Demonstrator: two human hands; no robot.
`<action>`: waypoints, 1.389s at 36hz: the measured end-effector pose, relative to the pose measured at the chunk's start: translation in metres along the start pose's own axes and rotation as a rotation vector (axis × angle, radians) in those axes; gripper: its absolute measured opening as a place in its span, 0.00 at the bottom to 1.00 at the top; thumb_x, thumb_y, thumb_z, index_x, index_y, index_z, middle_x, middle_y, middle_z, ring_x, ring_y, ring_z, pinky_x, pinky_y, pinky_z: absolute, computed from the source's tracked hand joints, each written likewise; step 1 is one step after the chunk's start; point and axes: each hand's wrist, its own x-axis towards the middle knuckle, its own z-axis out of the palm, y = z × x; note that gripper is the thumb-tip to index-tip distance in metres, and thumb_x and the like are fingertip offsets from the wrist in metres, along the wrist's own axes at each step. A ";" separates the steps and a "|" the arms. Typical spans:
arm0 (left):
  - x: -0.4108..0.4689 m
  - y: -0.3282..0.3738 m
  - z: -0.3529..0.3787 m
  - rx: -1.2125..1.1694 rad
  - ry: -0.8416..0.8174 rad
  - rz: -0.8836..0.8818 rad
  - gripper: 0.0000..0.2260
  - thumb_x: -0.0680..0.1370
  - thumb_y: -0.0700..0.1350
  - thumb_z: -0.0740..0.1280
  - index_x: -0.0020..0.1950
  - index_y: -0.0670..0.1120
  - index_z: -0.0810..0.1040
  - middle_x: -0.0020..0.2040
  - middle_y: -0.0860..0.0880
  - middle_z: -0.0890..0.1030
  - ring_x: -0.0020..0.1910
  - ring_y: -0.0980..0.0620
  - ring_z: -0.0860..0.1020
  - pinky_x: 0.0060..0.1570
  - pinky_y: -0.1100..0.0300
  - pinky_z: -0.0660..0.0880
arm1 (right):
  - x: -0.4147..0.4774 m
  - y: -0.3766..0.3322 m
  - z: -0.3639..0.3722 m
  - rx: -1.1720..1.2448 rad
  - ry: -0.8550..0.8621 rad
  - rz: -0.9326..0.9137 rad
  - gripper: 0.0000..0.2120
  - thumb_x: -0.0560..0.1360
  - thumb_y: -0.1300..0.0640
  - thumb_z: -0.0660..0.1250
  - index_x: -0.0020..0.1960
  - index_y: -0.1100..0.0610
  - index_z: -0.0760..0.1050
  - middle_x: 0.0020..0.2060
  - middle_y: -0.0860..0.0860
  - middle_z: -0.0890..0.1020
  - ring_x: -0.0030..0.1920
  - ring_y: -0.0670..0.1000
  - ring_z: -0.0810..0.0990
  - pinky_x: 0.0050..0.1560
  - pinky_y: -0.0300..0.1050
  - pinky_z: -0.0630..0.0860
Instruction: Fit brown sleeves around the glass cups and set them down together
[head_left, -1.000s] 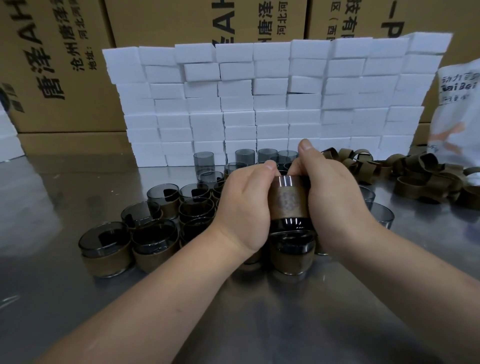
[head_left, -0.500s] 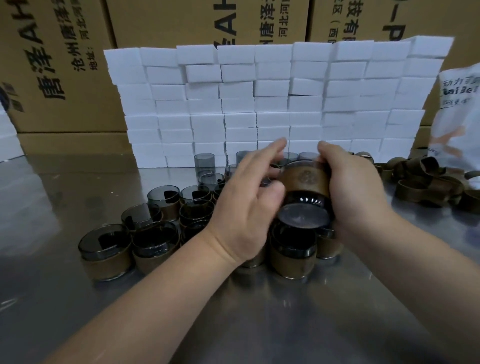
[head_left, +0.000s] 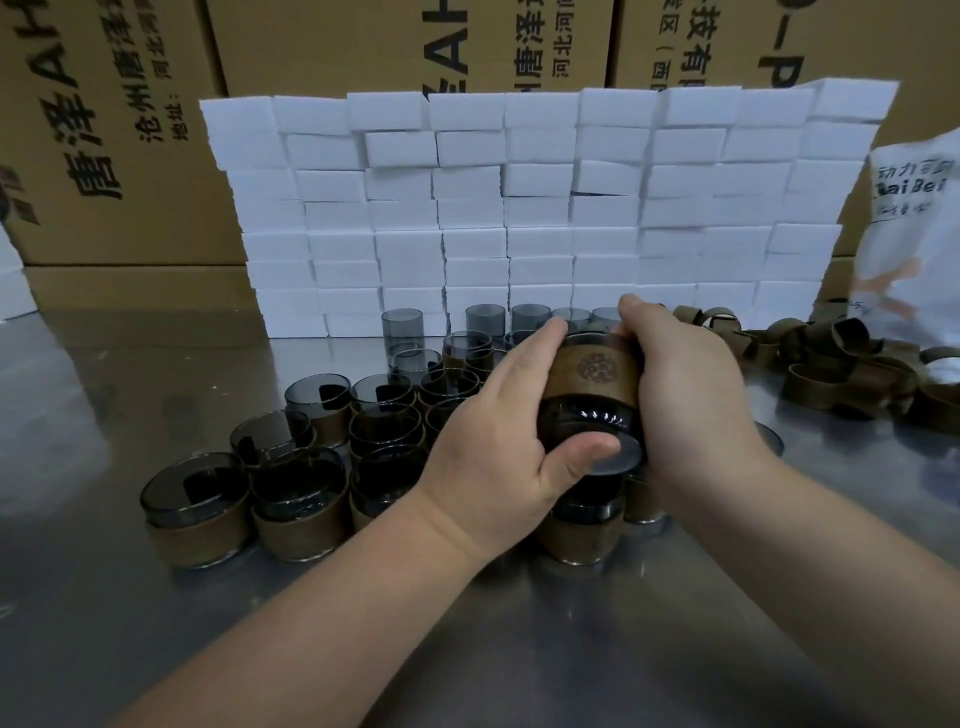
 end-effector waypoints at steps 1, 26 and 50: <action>-0.001 0.001 0.001 0.012 0.008 -0.004 0.44 0.69 0.71 0.48 0.71 0.37 0.63 0.68 0.40 0.70 0.65 0.53 0.65 0.63 0.69 0.61 | -0.001 0.000 0.000 0.000 -0.003 0.001 0.24 0.77 0.51 0.61 0.21 0.53 0.72 0.19 0.45 0.71 0.23 0.45 0.71 0.22 0.35 0.68; -0.002 0.006 0.002 0.157 0.092 0.039 0.40 0.72 0.65 0.50 0.65 0.31 0.69 0.61 0.35 0.76 0.58 0.40 0.77 0.59 0.60 0.67 | -0.003 0.004 0.003 0.044 -0.007 -0.006 0.25 0.77 0.53 0.60 0.21 0.49 0.71 0.21 0.45 0.70 0.28 0.48 0.70 0.35 0.46 0.70; 0.026 0.011 -0.010 -0.456 -0.256 -0.428 0.13 0.65 0.55 0.69 0.48 0.56 0.76 0.47 0.56 0.81 0.47 0.59 0.79 0.49 0.61 0.74 | 0.007 -0.003 -0.015 -0.221 -0.064 -0.234 0.25 0.78 0.54 0.60 0.22 0.55 0.67 0.19 0.45 0.65 0.24 0.46 0.64 0.31 0.40 0.63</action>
